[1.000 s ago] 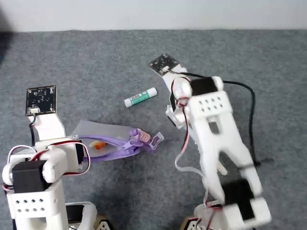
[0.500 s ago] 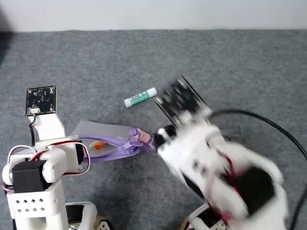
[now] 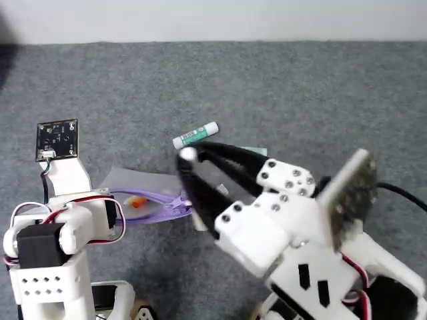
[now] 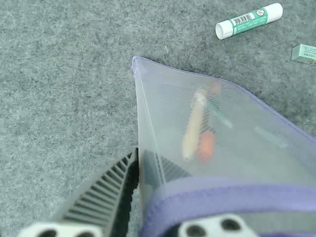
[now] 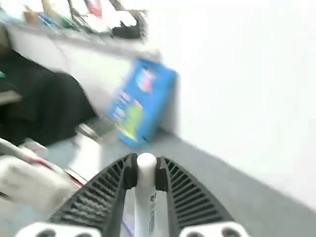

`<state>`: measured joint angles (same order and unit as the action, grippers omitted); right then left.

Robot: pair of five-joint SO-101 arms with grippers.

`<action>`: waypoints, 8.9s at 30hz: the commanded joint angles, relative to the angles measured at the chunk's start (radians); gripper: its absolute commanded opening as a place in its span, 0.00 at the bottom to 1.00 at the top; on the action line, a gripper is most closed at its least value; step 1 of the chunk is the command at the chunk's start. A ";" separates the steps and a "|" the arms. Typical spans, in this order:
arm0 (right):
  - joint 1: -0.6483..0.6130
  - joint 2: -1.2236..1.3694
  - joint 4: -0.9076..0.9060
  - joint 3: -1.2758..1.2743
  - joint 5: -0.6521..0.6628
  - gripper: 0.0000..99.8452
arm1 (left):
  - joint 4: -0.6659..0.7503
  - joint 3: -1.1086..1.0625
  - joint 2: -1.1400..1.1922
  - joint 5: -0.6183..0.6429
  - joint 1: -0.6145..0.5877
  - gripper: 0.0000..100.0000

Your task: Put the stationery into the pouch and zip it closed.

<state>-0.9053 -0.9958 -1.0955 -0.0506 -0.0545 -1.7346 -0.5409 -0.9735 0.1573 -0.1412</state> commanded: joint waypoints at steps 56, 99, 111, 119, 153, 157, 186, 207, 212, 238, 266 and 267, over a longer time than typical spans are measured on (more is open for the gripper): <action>0.568 0.262 0.176 -0.597 0.247 0.03 | 0.006 0.004 -0.009 0.009 0.005 0.01; 0.653 1.765 -0.352 0.686 0.842 0.26 | 0.011 -0.022 -0.011 0.009 -0.002 0.01; 0.653 1.756 -0.361 0.695 0.855 0.01 | 0.012 -0.025 -0.011 0.009 -0.002 0.01; 0.647 1.578 -0.535 0.697 0.747 0.01 | 0.012 -0.028 -0.011 0.005 0.002 0.01; 0.073 0.246 -0.467 0.103 0.014 0.01 | 0.011 0.027 -0.011 0.009 0.005 0.01; -0.042 0.234 -0.352 0.103 -0.044 0.01 | 0.011 0.025 -0.011 0.009 0.005 0.01; -0.120 -0.045 0.467 -0.848 0.071 0.01 | 0.009 0.002 -0.011 0.009 -0.002 0.01; -0.047 -0.041 0.269 -0.580 0.149 0.01 | 0.012 -0.001 -0.011 0.009 0.003 0.01; -0.065 -0.025 0.306 -0.611 0.147 0.01 | 0.020 -0.001 -0.011 0.009 0.005 0.01; -0.065 0.058 0.196 -0.605 0.155 0.22 | 0.020 -0.001 -0.011 0.009 -0.002 0.01; 0.165 0.019 0.061 -0.445 0.189 0.01 | 0.020 -0.001 -0.011 0.009 0.003 0.01; 0.206 0.050 0.076 -0.445 0.189 0.01 | 0.020 -0.001 -0.011 0.009 0.003 0.01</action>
<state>-0.8101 -1.0157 -1.0664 -0.5033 0.1235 -1.7346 -0.5639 -0.9720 0.1573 -0.1381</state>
